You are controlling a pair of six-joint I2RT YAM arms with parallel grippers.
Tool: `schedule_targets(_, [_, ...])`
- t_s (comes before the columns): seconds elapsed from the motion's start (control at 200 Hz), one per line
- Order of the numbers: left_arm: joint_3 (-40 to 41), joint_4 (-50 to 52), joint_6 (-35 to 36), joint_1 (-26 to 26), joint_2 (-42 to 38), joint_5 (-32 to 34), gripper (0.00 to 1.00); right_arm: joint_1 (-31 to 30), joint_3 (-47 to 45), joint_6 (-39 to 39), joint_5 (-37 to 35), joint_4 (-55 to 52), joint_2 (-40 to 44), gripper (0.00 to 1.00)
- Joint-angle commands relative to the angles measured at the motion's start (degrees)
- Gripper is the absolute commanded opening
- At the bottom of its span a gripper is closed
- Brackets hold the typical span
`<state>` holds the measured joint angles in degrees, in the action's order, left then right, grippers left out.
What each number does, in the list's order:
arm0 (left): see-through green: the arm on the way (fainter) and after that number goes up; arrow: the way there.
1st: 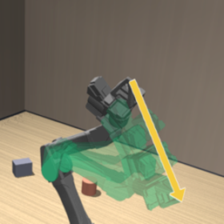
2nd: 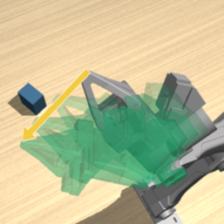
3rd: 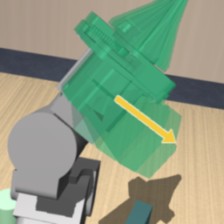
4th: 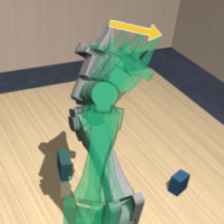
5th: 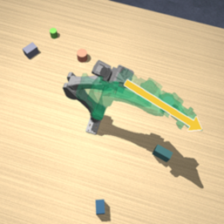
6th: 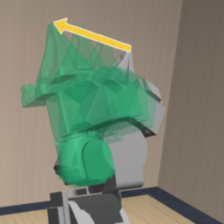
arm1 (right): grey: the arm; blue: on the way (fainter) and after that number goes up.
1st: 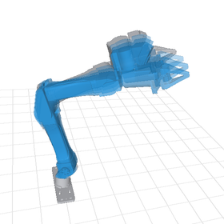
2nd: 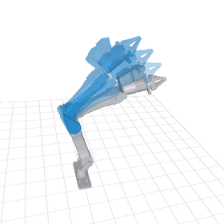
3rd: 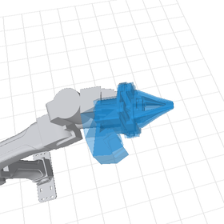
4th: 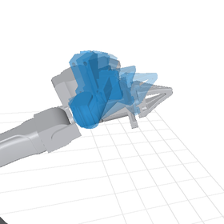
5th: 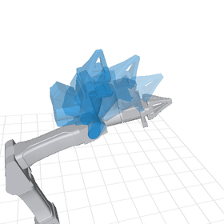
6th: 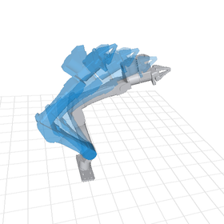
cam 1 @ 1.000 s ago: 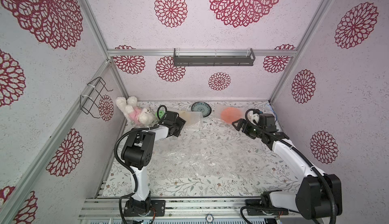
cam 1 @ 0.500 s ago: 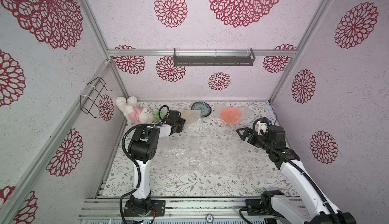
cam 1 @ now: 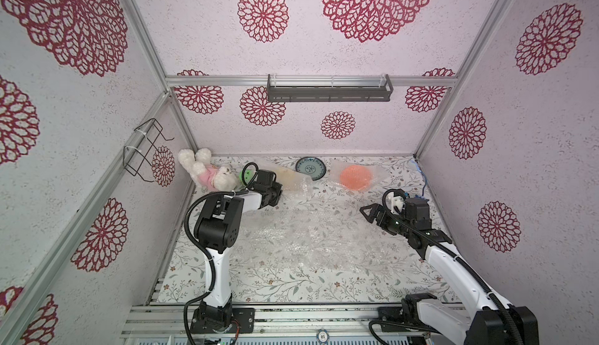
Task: Unpack dinner plates from bubble wrap
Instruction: Pick up the bubble wrap from the center of the board.
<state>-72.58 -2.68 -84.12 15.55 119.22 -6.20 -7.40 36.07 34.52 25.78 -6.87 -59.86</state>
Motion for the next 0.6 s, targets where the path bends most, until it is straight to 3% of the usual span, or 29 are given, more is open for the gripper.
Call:
schedule_targets(0.0, [-0.25, 1.69, 3.8, 0.2, -8.88, -1.85, 0.0, -0.16, 0.48, -0.13, -0.22, 3.44, -0.81, 0.99])
schedule_targets(0.265, [4.02, 11.4, 13.89, 4.06, -22.67, -3.83, 0.0, -0.03, 1.37, -1.21, -2.48, 2.46, -4.48, 0.99])
schedule_targets(0.465, [10.62, 16.44, 21.44, 9.33, -30.7, -12.42, 0.0, 0.71, 2.6, -1.83, -8.09, 0.5, -2.57, 0.99])
schedule_targets(0.595, [13.48, 20.96, 27.48, 13.73, -34.43, -17.44, 0.0, 1.25, 1.73, -1.2, -7.88, 1.38, -0.85, 0.99])
